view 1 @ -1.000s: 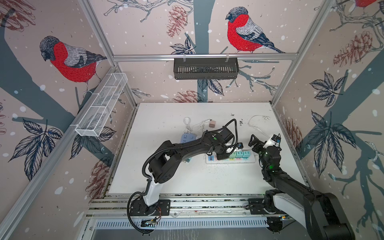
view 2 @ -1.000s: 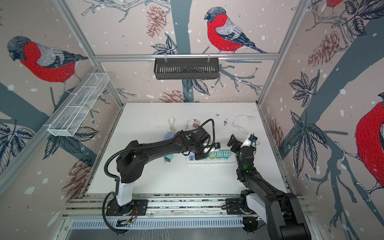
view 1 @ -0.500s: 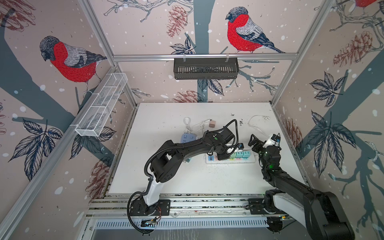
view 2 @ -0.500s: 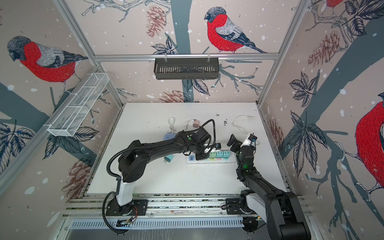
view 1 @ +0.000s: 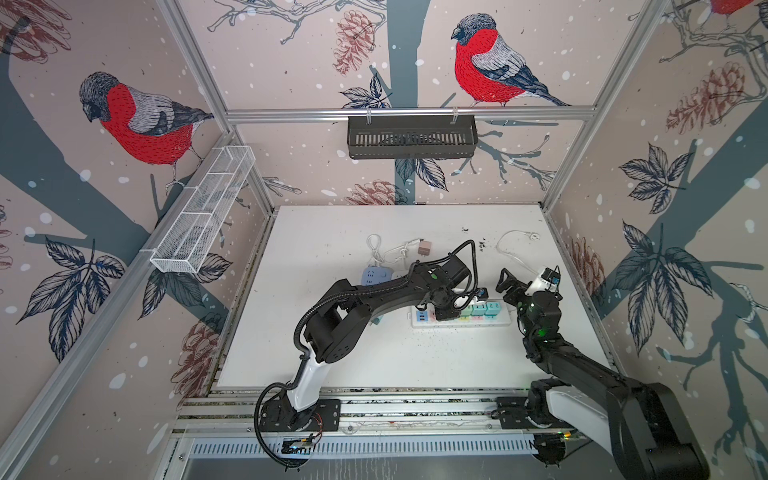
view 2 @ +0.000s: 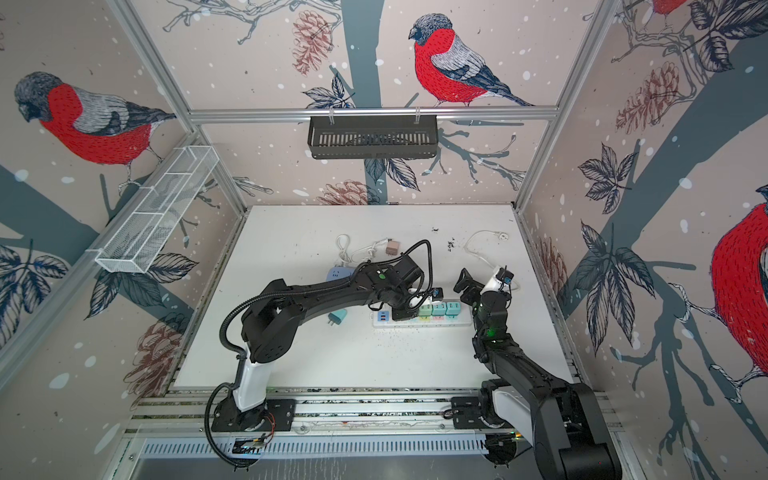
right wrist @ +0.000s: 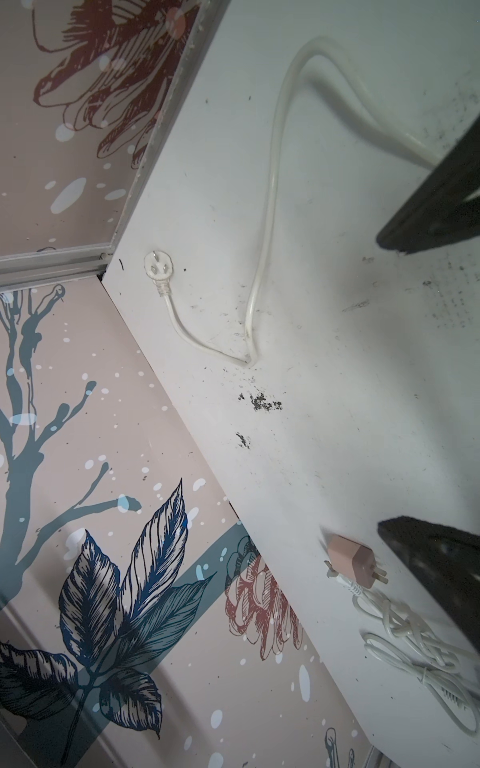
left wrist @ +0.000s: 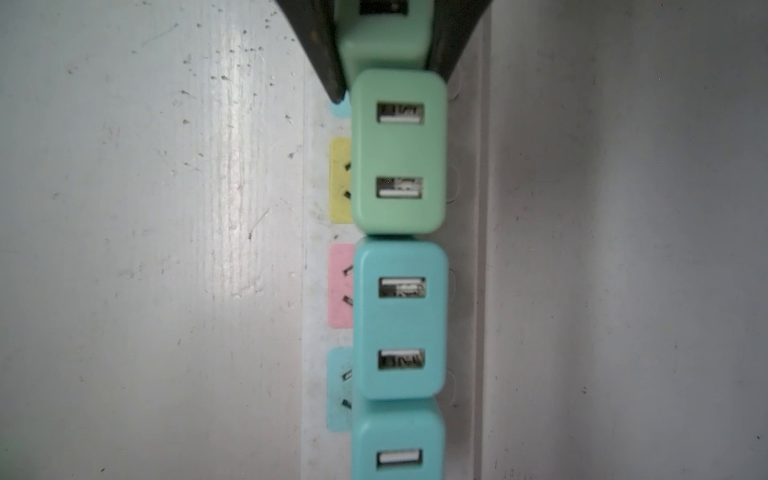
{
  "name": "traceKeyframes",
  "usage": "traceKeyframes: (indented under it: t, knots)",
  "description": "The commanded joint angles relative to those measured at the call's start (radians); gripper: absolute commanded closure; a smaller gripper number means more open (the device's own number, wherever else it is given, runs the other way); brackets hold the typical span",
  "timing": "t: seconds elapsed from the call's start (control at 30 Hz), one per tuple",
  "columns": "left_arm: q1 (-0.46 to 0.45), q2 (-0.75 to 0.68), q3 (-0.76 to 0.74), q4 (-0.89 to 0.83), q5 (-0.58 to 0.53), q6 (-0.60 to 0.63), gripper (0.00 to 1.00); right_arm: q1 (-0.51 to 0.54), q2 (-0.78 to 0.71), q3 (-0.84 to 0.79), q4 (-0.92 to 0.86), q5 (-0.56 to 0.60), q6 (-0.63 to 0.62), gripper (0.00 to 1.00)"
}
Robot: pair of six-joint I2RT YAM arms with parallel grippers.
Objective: Insert the plug
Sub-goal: 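Lower the green adapter's prongs into the teal socket with the left gripper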
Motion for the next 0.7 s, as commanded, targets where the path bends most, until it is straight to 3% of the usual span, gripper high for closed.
traceKeyframes:
  t: [0.0, 0.53, 0.67]
  knots:
    - [-0.001, 0.021, 0.01, -0.041, 0.029, 0.034, 1.0, 0.004, 0.001, 0.008, 0.003, 0.001, -0.018, 0.0]
    - [0.021, 0.082, 0.044, -0.057, 0.039, 0.049, 1.0, 0.011, 0.004, 0.01, 0.002, 0.007, -0.023, 0.0]
    - [0.02, 0.073, 0.02, -0.022, 0.009, 0.052, 0.88, 0.01, 0.005, 0.01, 0.003, 0.007, -0.024, 0.0]
